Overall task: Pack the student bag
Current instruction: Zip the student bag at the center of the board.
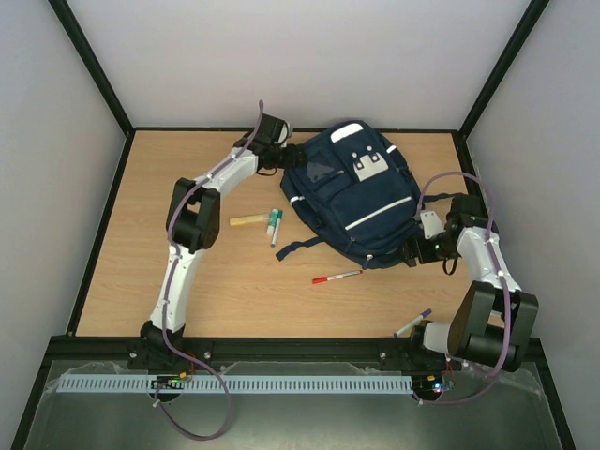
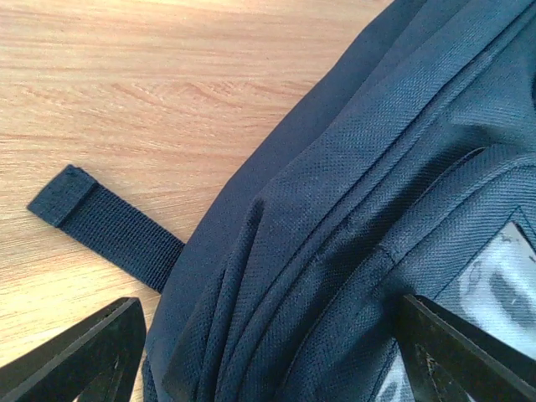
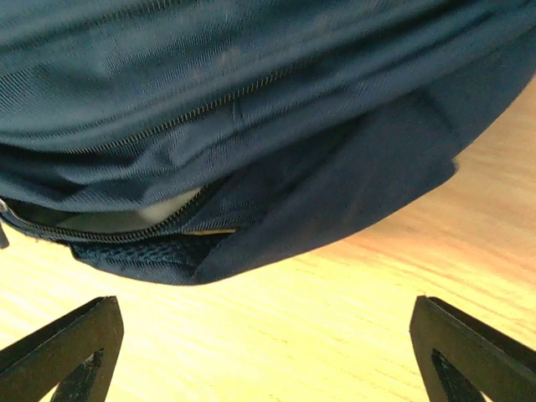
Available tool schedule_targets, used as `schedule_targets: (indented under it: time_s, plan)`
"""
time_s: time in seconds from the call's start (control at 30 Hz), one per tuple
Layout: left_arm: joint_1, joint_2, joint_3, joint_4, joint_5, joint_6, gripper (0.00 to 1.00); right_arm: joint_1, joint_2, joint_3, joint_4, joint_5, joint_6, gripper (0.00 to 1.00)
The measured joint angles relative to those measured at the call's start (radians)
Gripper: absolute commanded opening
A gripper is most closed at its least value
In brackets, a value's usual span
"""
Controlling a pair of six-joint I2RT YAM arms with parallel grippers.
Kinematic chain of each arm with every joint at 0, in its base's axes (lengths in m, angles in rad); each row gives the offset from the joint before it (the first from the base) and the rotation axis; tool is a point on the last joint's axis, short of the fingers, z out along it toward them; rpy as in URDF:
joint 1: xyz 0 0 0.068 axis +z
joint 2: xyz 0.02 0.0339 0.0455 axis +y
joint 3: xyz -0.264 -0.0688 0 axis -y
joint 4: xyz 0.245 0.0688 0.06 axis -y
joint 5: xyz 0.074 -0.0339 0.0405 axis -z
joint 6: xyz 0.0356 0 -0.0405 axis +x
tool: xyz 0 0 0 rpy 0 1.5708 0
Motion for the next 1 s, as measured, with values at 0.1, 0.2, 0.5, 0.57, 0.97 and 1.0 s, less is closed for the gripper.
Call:
schedule_targets:
  time_s: [0.1, 0.2, 0.5, 0.57, 0.97, 1.0]
  plan:
    - [0.003, 0.028, 0.012, 0.008, 0.034, -0.012, 0.81, 0.000, 0.036, -0.018, -0.009, 0.000, -0.026, 0.89]
    - [0.006, 0.030, 0.006, 0.029, 0.066, -0.026, 0.75, 0.000, 0.080, -0.021, 0.003, -0.001, -0.026, 0.86]
    - [-0.038, -0.093, -0.262, 0.198, 0.051, -0.029, 0.70, 0.000, 0.317, 0.109, 0.045, -0.014, 0.008, 0.77]
    - [-0.065, -0.166, -0.352, 0.214, 0.021, -0.029, 0.69, -0.005, 0.360, 0.154, 0.050, -0.002, 0.016, 0.77]
    - [-0.177, -0.413, -0.716, 0.306, -0.119, -0.037, 0.66, -0.025, 0.492, 0.275, 0.088, 0.054, 0.031, 0.73]
    - [-0.182, -0.429, -0.745, 0.314, -0.126, -0.042, 0.65, -0.026, 0.493, 0.276, 0.096, 0.054, 0.032, 0.73]
